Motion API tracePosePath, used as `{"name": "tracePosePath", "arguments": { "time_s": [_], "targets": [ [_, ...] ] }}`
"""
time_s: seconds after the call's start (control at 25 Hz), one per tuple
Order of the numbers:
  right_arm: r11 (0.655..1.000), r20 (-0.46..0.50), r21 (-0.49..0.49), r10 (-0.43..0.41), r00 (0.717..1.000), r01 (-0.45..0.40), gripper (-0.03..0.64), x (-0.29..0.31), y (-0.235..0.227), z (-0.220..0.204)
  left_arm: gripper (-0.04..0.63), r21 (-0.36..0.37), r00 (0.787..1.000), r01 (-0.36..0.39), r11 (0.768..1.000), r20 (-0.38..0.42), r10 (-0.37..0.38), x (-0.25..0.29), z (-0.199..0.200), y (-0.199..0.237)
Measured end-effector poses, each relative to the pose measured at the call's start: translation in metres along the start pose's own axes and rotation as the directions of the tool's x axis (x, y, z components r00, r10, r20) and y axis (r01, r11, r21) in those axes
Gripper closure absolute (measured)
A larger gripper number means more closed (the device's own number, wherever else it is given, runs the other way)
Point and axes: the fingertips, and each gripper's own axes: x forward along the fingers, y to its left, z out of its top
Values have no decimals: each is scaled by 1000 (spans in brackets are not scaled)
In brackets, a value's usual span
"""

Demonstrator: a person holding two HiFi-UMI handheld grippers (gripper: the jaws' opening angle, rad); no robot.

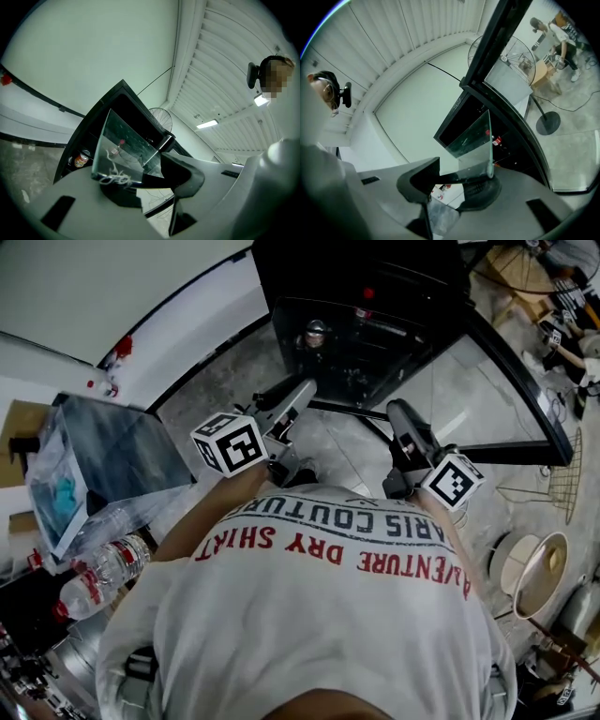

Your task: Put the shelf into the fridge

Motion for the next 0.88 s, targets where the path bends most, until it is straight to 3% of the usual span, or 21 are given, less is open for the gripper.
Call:
{"name": "tracePosePath", "arguments": {
  "time_s": [0.88],
  "targets": [
    [995, 12, 5, -101, 995, 101, 494, 56, -47, 9, 458, -64, 996, 26, 998, -84, -31, 52, 18, 68]
  ]
}}
